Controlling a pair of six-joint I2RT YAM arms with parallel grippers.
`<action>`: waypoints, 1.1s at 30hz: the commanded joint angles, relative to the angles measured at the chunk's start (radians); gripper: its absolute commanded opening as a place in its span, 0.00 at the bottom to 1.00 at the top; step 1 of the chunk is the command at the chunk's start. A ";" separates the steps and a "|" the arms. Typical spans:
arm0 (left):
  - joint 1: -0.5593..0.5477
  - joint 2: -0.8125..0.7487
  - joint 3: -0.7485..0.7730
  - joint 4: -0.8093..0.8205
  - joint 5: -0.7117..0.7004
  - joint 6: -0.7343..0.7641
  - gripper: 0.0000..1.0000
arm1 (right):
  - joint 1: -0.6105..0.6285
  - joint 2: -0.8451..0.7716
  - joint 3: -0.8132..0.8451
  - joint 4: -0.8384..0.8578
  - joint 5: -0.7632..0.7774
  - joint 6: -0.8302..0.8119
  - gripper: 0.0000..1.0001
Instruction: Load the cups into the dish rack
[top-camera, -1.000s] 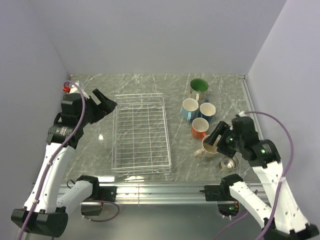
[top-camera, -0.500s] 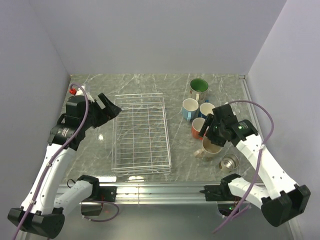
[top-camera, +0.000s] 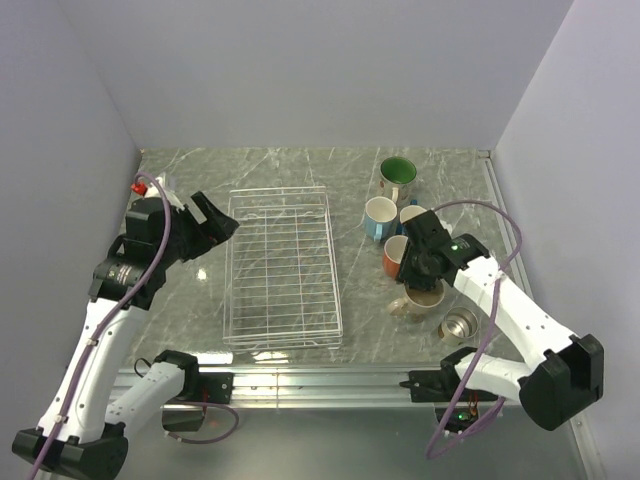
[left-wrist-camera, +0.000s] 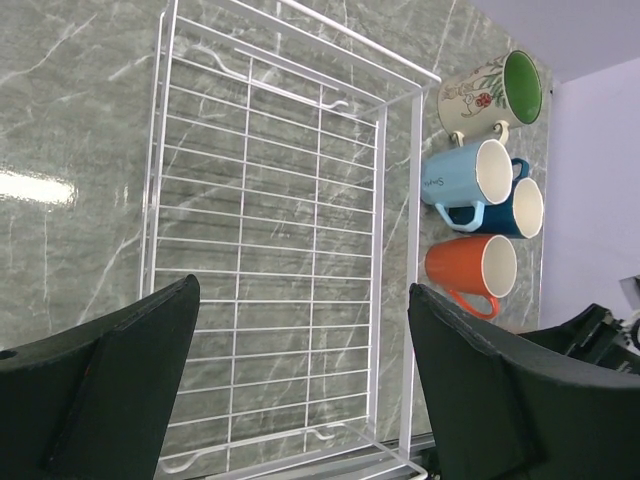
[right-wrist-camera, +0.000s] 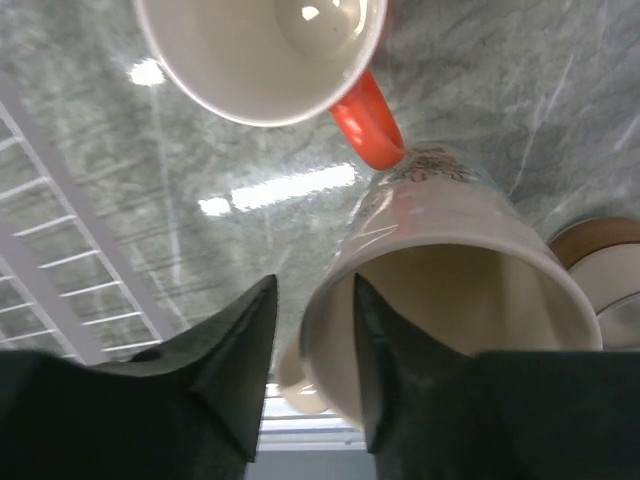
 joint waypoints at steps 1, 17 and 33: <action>-0.004 -0.022 0.004 -0.013 -0.018 0.007 0.91 | 0.010 0.008 -0.039 0.035 0.027 -0.009 0.40; -0.004 0.009 0.123 -0.055 0.079 0.058 0.93 | 0.012 -0.031 0.002 -0.023 0.045 -0.029 0.00; -0.045 0.181 0.440 0.040 0.481 -0.081 0.89 | 0.012 -0.153 0.443 -0.128 -0.056 0.063 0.00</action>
